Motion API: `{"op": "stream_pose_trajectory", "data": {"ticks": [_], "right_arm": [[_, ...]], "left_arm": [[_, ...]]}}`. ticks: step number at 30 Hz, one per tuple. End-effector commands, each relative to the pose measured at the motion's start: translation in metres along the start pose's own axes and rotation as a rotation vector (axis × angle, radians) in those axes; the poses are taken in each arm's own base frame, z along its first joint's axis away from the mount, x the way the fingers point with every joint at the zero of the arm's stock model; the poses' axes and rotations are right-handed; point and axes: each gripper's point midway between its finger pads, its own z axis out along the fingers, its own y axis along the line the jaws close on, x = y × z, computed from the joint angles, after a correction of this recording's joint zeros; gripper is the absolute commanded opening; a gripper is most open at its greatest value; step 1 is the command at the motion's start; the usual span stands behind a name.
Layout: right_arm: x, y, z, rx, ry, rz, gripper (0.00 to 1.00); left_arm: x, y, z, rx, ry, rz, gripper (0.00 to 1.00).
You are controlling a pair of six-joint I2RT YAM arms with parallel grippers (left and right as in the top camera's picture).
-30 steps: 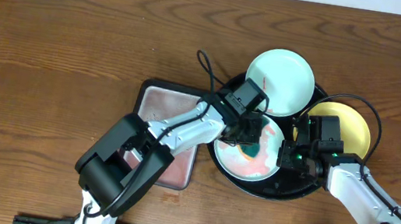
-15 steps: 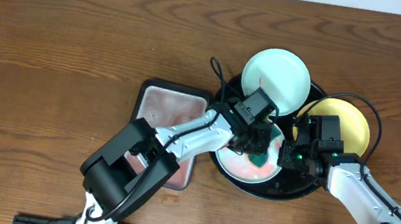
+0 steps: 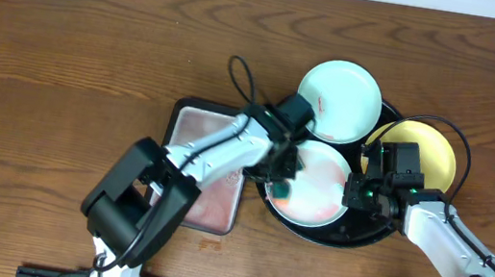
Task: Clean dirty plates on tray and stack at the side
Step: 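Scrub the tilted blue plate with the sponge in the left gripper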
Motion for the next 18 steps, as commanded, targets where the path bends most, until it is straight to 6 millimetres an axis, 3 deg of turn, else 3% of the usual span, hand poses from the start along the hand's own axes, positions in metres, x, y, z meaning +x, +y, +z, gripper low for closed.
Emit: {"op": "stream_pose_trajectory", "data": {"ticks": [1, 6, 13, 18], "right_arm": [[0.041, -0.042, 0.012, 0.19, 0.116, -0.005, 0.01], [0.041, -0.042, 0.012, 0.19, 0.116, -0.005, 0.01], [0.041, -0.042, 0.012, 0.19, 0.116, -0.005, 0.01], [0.041, -0.042, 0.012, 0.19, 0.117, -0.005, 0.01]], "left_arm": [[-0.02, 0.06, 0.003, -0.208, -0.072, -0.055, 0.07], [-0.015, 0.014, 0.019, -0.015, -0.029, -0.039, 0.07], [0.017, -0.069, 0.049, 0.261, 0.09, 0.024, 0.07], [0.042, -0.091, 0.064, 0.298, 0.143, 0.092, 0.08]]}}
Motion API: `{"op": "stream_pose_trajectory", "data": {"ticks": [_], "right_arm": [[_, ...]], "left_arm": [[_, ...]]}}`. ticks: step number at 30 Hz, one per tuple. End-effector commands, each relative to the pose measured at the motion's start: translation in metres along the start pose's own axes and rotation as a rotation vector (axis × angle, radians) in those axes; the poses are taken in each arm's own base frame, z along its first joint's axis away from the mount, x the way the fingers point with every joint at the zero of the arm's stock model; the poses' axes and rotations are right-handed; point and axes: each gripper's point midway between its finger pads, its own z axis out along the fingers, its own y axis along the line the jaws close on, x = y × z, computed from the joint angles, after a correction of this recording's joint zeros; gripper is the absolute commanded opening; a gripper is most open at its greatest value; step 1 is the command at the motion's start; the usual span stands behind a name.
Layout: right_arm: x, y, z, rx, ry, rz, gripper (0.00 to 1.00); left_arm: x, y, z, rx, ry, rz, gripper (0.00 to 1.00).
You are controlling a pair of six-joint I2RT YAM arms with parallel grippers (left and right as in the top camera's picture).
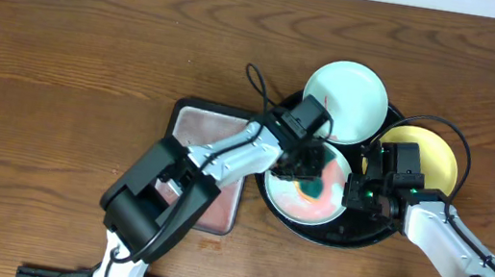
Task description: Clean dirty plates on tray and stack at the side
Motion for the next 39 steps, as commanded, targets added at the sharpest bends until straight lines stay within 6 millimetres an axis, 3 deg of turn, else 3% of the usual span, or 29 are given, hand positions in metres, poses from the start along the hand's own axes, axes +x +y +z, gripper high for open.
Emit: {"op": "stream_pose_trajectory", "data": {"ticks": [1, 9, 15, 17, 21, 26, 29, 32, 39], "right_arm": [[0.04, -0.042, 0.013, 0.192, 0.111, -0.005, 0.01], [0.04, -0.042, 0.013, 0.192, 0.111, -0.005, 0.01], [0.04, -0.042, 0.013, 0.192, 0.112, -0.005, 0.01], [0.04, -0.042, 0.013, 0.191, 0.111, -0.005, 0.01], [0.04, -0.042, 0.013, 0.192, 0.11, -0.001, 0.01], [0.038, -0.041, 0.012, 0.188, 0.107, -0.002, 0.01], [0.039, -0.04, 0.007, 0.193, 0.123, 0.009, 0.01], [0.033, -0.037, -0.005, 0.196, 0.129, 0.01, 0.01], [0.007, -0.028, -0.047, 0.224, 0.066, 0.063, 0.01]], "left_arm": [[0.053, 0.005, 0.04, -0.009, 0.184, 0.0, 0.08], [0.064, 0.004, 0.034, -0.003, 0.235, -0.007, 0.08], [0.077, 0.017, 0.008, -0.095, 0.26, 0.0, 0.07], [0.071, 0.025, -0.004, -0.16, 0.208, 0.008, 0.07], [0.045, 0.063, -0.043, -0.418, 0.016, 0.033, 0.07], [0.031, 0.094, -0.066, -0.582, -0.062, 0.027, 0.07], [0.026, 0.093, -0.076, -0.569, -0.08, 0.013, 0.07], [0.02, 0.083, -0.097, -0.532, -0.125, 0.008, 0.07], [0.013, 0.065, -0.184, -0.411, -0.297, -0.034, 0.08]]}}
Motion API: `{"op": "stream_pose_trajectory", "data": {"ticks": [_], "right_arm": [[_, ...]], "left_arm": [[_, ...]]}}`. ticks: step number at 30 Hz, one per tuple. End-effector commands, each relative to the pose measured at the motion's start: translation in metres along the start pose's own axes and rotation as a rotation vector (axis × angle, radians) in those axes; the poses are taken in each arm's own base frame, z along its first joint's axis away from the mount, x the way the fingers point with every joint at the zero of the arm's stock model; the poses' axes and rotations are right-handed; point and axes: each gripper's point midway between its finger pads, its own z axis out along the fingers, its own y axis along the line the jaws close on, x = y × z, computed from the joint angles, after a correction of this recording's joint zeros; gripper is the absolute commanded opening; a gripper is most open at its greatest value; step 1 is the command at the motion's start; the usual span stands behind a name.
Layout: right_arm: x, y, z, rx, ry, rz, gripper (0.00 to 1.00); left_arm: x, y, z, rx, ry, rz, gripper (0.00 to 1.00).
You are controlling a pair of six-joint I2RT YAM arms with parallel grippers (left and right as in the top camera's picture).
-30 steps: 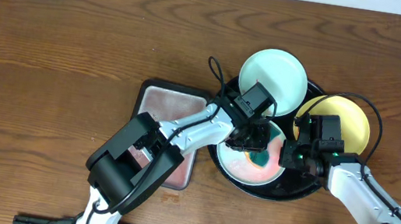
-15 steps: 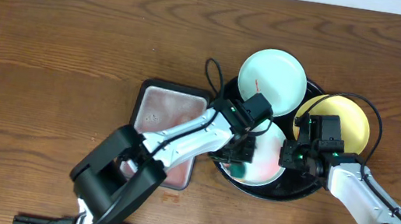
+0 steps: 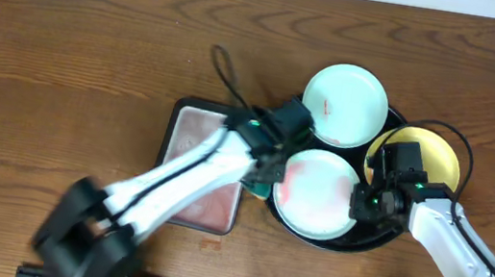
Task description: Clean dirty plates on tray and stack at the side
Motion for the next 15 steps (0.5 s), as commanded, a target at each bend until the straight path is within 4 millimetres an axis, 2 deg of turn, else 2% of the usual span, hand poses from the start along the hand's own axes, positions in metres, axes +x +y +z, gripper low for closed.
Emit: {"op": "stream_pose_trajectory", "data": {"ticks": [1, 4, 5, 7, 11, 15], "right_arm": [[-0.024, -0.011, -0.029, 0.089, -0.108, 0.03, 0.01], [-0.034, -0.011, -0.05, 0.114, -0.17, 0.019, 0.01], [-0.04, -0.014, -0.066, 0.164, -0.216, 0.006, 0.01], [-0.045, -0.017, -0.082, 0.233, -0.268, -0.017, 0.01], [-0.056, -0.015, -0.111, 0.354, -0.396, -0.04, 0.01], [-0.069, -0.004, -0.144, 0.508, -0.546, -0.119, 0.01]], "left_arm": [[-0.021, 0.028, -0.05, 0.025, -0.136, -0.063, 0.08], [-0.029, 0.059, -0.073, 0.0, -0.184, -0.135, 0.08], [-0.032, 0.08, -0.08, -0.027, -0.192, -0.165, 0.08], [-0.033, 0.099, -0.081, -0.056, -0.18, -0.187, 0.08], [-0.028, 0.125, -0.068, -0.107, -0.133, -0.223, 0.08], [-0.015, 0.14, -0.041, -0.145, -0.08, -0.239, 0.08]]}}
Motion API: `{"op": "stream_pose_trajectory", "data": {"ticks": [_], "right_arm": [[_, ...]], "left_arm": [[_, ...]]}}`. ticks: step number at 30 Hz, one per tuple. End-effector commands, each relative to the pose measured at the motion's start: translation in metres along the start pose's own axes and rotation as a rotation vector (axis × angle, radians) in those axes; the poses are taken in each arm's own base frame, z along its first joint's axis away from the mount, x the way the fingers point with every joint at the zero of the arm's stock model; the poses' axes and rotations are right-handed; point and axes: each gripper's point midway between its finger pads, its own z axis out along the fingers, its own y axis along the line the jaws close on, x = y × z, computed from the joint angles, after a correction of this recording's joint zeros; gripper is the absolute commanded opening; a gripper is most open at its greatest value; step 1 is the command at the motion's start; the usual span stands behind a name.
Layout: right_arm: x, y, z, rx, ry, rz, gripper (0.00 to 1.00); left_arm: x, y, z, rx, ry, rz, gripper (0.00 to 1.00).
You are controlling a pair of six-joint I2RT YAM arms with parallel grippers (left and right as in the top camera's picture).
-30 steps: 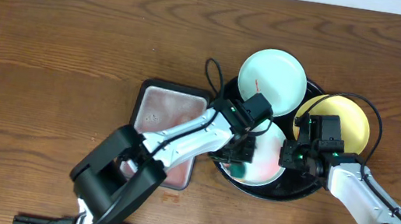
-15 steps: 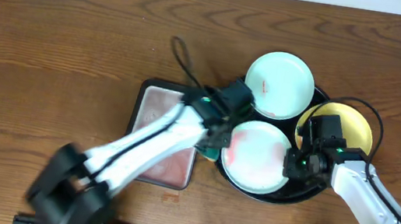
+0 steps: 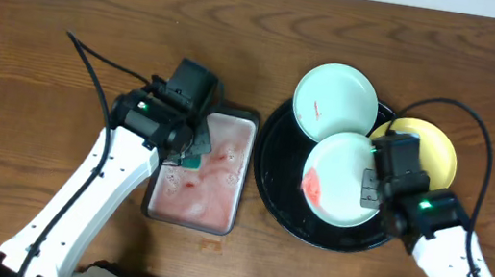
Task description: Clean dirty plates on tray and stack at the side
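Observation:
A white plate (image 3: 345,172) with a red smear on its left side lies on the round black tray (image 3: 276,177). My right gripper (image 3: 372,187) is at the plate's right rim and looks shut on it. A pale green plate (image 3: 336,98) with a small red mark leans over the tray's far edge. A yellow plate (image 3: 430,150) sits at the tray's right side, partly behind my right arm. My left gripper (image 3: 191,155) hangs over the metal basin (image 3: 216,222) of pinkish water, shut on a green sponge (image 3: 194,162) that barely shows.
Bare wooden tabletop (image 3: 69,26) spreads to the left and far side. Cables loop above both arms. The basin stands right beside the black tray's left rim.
My left gripper has gone with the sponge from the white plate's left edge to over the basin. The white plate now sits further right and back on the tray, with the red gathered in one patch.
The sponge was at the white plate's lower left, then at its middle, then at its left edge, while my right gripper stayed at the plate's right rim. The wide pink film has shrunk to a small red smear. Now the sponge is over the basin.

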Motion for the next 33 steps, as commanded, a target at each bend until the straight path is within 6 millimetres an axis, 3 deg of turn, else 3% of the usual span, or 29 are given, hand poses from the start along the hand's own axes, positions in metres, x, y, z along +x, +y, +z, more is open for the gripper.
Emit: {"op": "stream_pose_trajectory", "data": {"ticks": [1, 2, 3, 7, 13, 16, 21, 25, 26, 33], "right_arm": [[-0.035, -0.016, -0.031, 0.209, -0.188, -0.033, 0.01], [-0.037, -0.011, -0.036, 0.212, -0.208, -0.063, 0.01], [-0.039, -0.004, -0.041, 0.207, -0.225, -0.093, 0.01], [-0.038, 0.007, -0.05, 0.183, -0.227, -0.136, 0.01], [-0.047, 0.008, -0.072, 0.17, -0.231, -0.162, 0.01], [-0.049, 0.009, -0.084, 0.162, -0.23, -0.182, 0.01], [-0.052, 0.008, -0.097, 0.207, -0.259, -0.227, 0.01], [-0.055, 0.007, -0.098, 0.276, -0.273, -0.291, 0.01], [-0.056, 0.006, -0.097, 0.295, -0.274, -0.31, 0.01], [-0.062, 0.012, -0.101, 0.386, -0.317, -0.387, 0.01]], "left_arm": [[0.013, 0.015, 0.025, -0.053, 0.04, 0.026, 0.09], [0.016, 0.016, 0.03, -0.053, 0.048, 0.026, 0.13], [0.024, 0.018, 0.039, -0.054, 0.066, 0.027, 0.25], [0.031, 0.017, 0.044, -0.038, 0.091, 0.028, 0.52], [0.033, 0.01, 0.036, 0.016, 0.091, 0.027, 0.69], [0.033, 0.01, 0.033, 0.021, 0.085, 0.026, 0.75], [0.034, 0.012, 0.033, 0.017, 0.09, 0.026, 0.76], [0.034, 0.012, 0.033, 0.016, 0.09, 0.026, 0.78], [0.034, 0.012, 0.033, 0.016, 0.09, 0.026, 0.84], [0.034, 0.012, 0.033, 0.016, 0.09, 0.026, 0.85]]}}
